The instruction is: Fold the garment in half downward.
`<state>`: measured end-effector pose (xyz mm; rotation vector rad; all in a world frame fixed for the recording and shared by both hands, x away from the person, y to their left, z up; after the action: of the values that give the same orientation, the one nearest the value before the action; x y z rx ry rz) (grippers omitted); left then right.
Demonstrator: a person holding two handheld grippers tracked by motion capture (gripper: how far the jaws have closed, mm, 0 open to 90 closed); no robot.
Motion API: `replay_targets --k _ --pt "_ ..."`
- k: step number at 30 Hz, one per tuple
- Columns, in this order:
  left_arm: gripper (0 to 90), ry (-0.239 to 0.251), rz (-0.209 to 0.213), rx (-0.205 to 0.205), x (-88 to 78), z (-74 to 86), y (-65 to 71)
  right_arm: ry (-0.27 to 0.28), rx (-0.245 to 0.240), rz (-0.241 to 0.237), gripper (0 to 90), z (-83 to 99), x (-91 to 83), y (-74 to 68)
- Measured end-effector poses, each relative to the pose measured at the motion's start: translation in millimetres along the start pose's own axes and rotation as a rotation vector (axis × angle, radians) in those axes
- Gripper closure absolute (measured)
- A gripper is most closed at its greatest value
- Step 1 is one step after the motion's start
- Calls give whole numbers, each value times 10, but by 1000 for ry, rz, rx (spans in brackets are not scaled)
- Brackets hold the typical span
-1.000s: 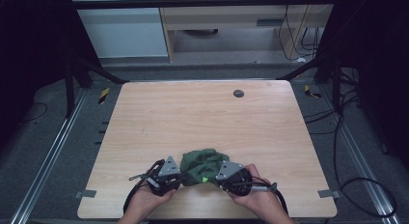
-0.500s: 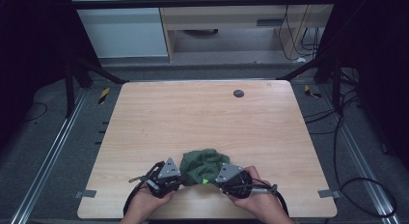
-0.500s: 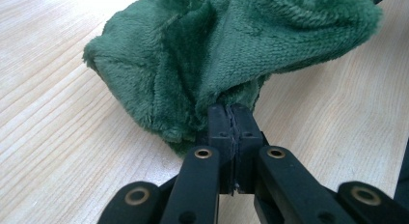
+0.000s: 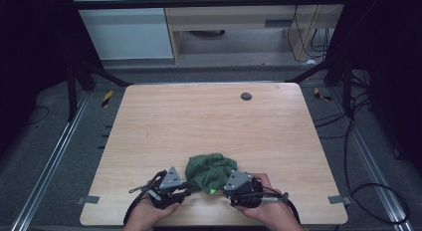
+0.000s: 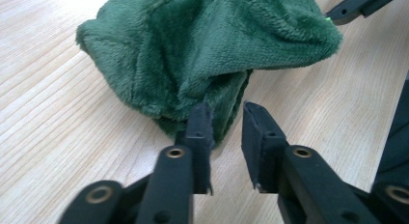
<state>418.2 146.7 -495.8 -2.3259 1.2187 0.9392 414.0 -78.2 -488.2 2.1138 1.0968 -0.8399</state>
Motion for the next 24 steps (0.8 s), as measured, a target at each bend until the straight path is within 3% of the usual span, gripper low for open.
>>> replay_targets --k 6,8,11,14,16,18,24 --pt "582 5 -28 -15 -33 11 -51 -3 15 21 366 41 -18 33" --pt "452 6 -54 -28 -42 11 -95 -11 26 18 289 71 -32 60" --pt "377 10 -76 -46 -50 8 -144 -15 42 23 223 95 -39 84" --pt "246 3 -106 -79 -70 2 -248 -20 80 31 140 156 -59 177" --pt "214 -2 -112 -91 -76 1 -280 -20 89 34 121 174 -68 214" --pt "131 -11 -128 -111 -93 1 -359 -12 139 48 81 239 -93 350" --pt "90 -13 -159 -144 -210 -5 -618 -17 209 71 65 383 -127 558"
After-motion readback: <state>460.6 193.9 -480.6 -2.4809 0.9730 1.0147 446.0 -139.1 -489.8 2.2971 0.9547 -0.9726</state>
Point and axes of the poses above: each handheld gripper's, and its own axes: x roughly forward along the jaws, z roughly out of its underside, y roughly to its right, the point moved 4 cm from there along x, roughly forward along the jaws, and after that the axes turned 1 degree about -z, right-handed, at the moved point
